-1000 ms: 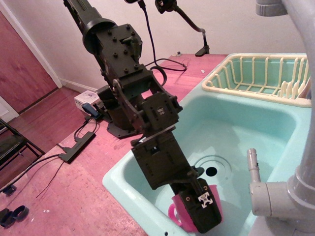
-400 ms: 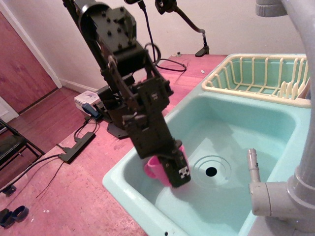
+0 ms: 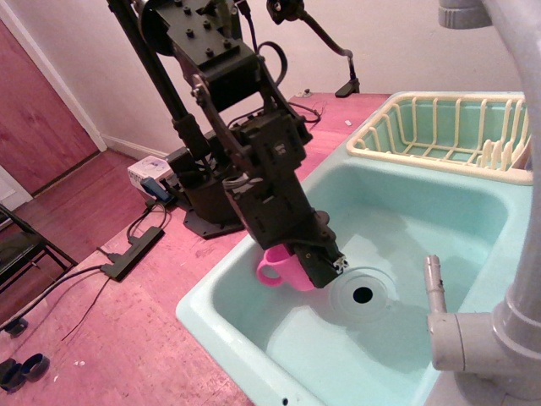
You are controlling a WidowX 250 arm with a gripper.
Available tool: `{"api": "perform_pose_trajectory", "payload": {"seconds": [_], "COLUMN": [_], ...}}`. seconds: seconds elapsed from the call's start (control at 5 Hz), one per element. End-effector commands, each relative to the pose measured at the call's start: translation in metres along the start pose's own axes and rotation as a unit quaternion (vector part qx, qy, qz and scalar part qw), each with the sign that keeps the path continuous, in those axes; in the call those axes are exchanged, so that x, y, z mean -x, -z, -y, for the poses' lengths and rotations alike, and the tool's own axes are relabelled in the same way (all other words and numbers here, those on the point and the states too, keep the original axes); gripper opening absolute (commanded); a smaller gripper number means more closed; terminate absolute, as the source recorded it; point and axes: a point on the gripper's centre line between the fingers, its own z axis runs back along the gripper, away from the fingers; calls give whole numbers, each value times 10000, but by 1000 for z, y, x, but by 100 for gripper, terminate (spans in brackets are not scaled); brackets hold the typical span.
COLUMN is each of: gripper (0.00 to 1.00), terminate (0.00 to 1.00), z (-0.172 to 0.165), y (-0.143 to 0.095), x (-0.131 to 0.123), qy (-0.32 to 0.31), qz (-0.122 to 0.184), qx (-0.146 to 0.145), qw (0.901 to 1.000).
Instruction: Flip cup upright
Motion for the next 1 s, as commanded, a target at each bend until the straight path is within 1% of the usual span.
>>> {"api": "perform_pose_trajectory", "payload": {"seconds": [0.0, 0.2, 0.4, 0.6, 0.8], "gripper": [100, 100, 100, 100, 100], "terminate": [0, 0, 0, 0, 100], "z": [-19, -31, -40, -43, -43], "y": [3, -16, -65, -109, -138], "x": [-12, -11, 2, 14, 19], "qy": [-32, -74, -241, -392, -364], "qz": [99, -120, -776, -1263, -1370], "qx": [-11, -284, -755, -1107, -1016], "qw": [9999, 9995, 9938, 9850, 9847]}}
